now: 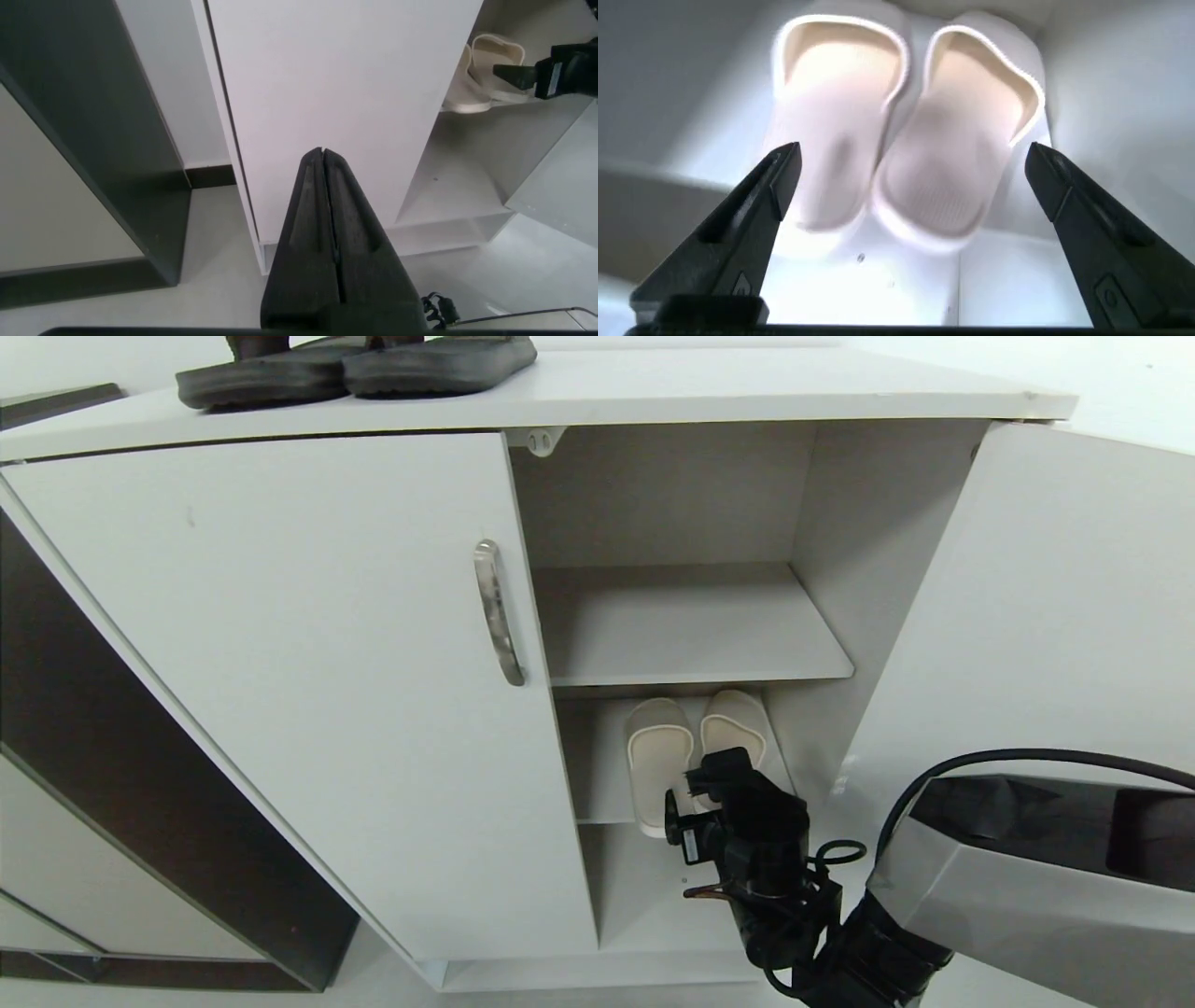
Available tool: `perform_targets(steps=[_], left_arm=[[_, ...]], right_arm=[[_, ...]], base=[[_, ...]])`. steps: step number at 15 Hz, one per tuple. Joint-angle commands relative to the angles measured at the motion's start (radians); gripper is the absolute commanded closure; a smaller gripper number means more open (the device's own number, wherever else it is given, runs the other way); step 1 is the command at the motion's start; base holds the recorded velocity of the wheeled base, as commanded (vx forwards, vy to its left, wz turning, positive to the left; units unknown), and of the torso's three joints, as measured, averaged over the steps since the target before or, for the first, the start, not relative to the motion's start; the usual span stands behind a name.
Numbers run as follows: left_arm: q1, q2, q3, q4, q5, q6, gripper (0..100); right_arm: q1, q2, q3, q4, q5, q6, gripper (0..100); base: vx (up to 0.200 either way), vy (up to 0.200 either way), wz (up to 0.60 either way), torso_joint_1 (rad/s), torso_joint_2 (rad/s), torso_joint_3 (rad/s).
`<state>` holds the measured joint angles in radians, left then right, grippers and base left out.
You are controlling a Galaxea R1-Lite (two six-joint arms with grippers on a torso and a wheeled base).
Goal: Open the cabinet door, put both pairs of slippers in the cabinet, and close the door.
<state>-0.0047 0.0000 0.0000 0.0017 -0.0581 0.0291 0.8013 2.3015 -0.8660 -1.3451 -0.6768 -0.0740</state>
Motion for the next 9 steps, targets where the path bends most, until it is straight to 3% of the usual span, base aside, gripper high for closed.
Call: perform_targets(steps=[1, 8, 9], left_arm=[[0.0, 0.002, 0.0, 0.0, 0.0, 0.0, 100], [0.0, 0.002, 0.0, 0.0, 0.011, -0.003, 100], [0.0, 0.002, 0.0, 0.0, 0.012, -0.003, 100]], right_arm=[[0.009, -0.033, 0.022, -0.002, 0.002, -0.001, 0], [0.01, -0.033, 0.027, -0.016, 0.0, -0.001, 0], [0.01, -0.033, 0.028, -0.022, 0.0, -0.001, 0]], base=[[0.0, 0.0, 0.0, 0.0, 0.0, 0.0], [-0.2, 0.0, 0.0, 0.001, 0.0, 0.001], [0.0, 0.0, 0.0, 0.0, 0.0, 0.0]])
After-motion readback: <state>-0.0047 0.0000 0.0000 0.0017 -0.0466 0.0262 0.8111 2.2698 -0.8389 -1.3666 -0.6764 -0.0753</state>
